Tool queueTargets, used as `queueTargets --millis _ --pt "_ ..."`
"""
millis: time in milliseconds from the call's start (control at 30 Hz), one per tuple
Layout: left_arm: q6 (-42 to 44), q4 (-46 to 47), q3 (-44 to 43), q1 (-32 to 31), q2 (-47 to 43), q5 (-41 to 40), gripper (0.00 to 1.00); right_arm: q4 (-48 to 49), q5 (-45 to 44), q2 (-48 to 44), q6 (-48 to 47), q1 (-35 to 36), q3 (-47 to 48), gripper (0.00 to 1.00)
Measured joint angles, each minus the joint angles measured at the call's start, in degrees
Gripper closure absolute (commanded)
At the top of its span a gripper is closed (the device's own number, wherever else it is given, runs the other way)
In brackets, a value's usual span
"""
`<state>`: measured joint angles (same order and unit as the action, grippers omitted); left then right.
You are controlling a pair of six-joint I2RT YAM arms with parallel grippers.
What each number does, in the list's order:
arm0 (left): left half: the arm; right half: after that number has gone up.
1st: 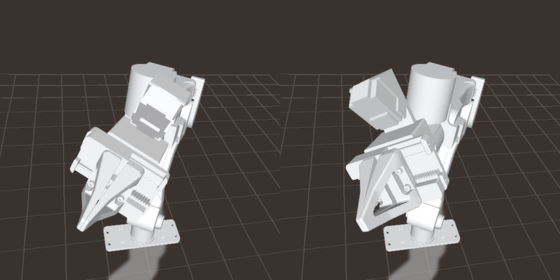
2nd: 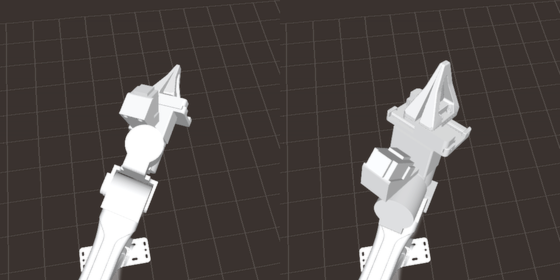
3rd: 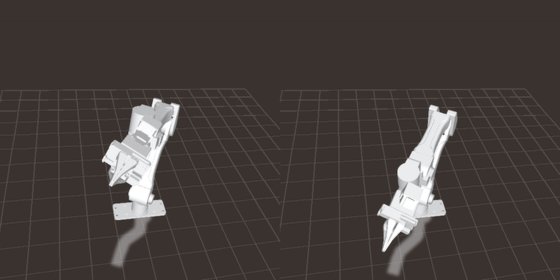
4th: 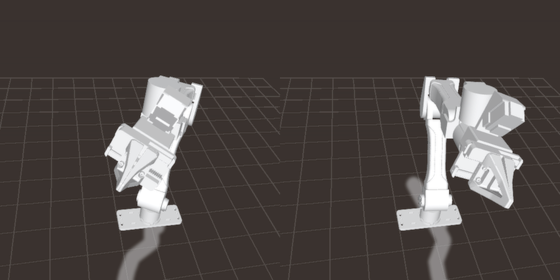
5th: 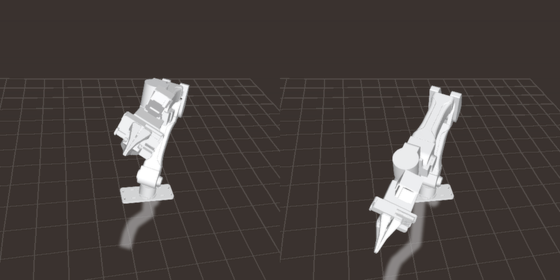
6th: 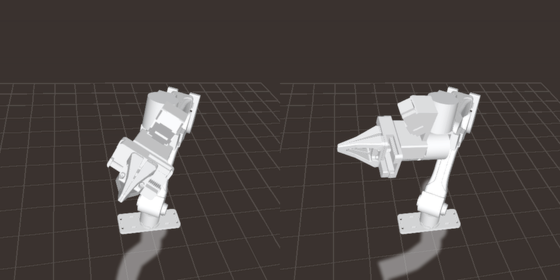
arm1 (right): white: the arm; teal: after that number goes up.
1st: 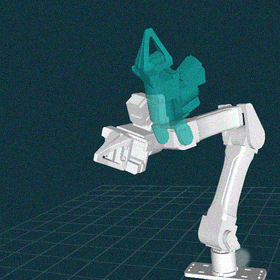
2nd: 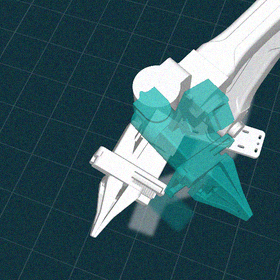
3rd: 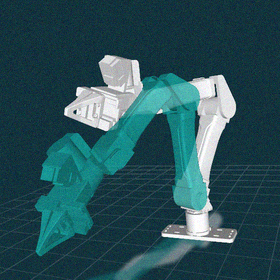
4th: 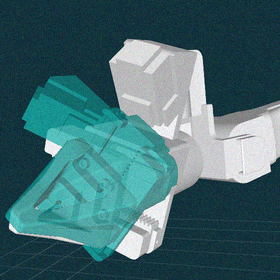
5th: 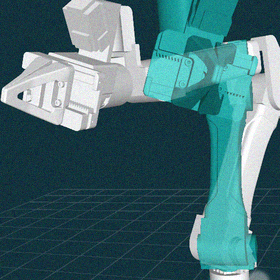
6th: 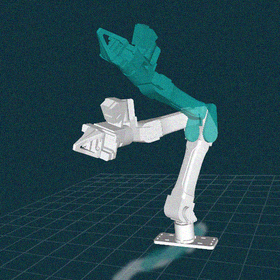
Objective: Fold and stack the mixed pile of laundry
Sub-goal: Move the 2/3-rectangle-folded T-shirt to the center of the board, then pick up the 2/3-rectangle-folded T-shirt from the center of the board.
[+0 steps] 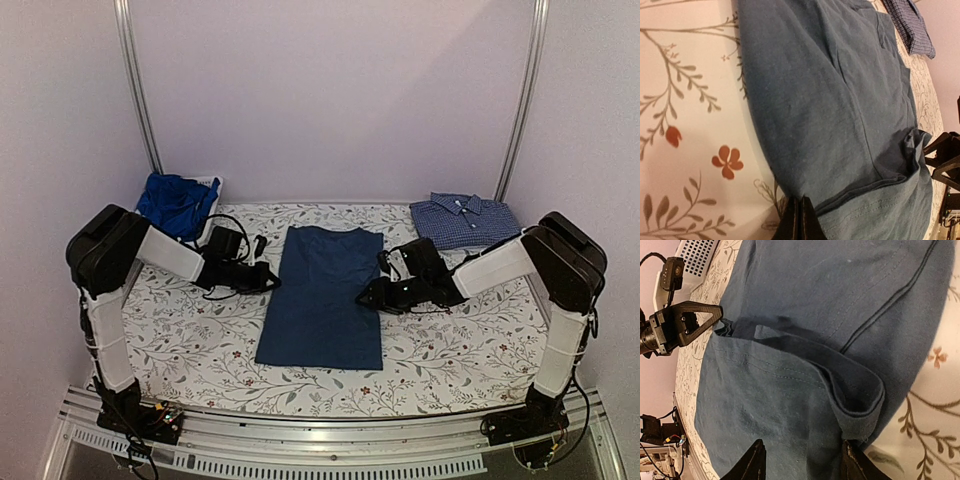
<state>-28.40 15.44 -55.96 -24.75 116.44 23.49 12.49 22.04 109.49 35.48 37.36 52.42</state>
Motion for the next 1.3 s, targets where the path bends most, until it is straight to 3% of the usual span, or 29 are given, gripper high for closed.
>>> queueTargets --millis 67,167,267,533,800,1100,1300 --pt "0.28 -0.15 2.6 -0.02 -2.78 -0.17 0.76 -0.09 0.0 -1.75 1.22 0.57 -1.95 0.49" --pt "0.52 -0.72 4.96 -0.22 -5.73 -0.2 0.55 -2.62 -0.22 -4.81 2.25 0.85 -3.82 0.47" --pt "0.52 -3.54 7.96 -0.33 -10.38 -1.92 0.47 -8.09 -1.07 -8.2 2.16 0.85 -4.61 0.45" --pt "-2.23 -9.18 23.39 -1.84 -32.85 -5.29 0.54 -15.47 -0.37 -22.75 4.26 2.78 -13.73 0.45" --pt "-10.78 -18.38 34.47 -14.62 -47.34 -7.45 0.55 -13.57 0.66 -22.47 14.29 20.55 -18.69 0.46" --pt "-18.27 -23.45 39.56 -18.53 -54.58 -9.29 0.56 -9.79 -2.49 -21.05 23.47 26.56 -18.4 0.47" --pt "-19.21 -19.71 39.26 -19.47 -51.34 -8.87 0.58 -13.55 -6.97 -25.42 25.57 25.51 -20.7 0.47"
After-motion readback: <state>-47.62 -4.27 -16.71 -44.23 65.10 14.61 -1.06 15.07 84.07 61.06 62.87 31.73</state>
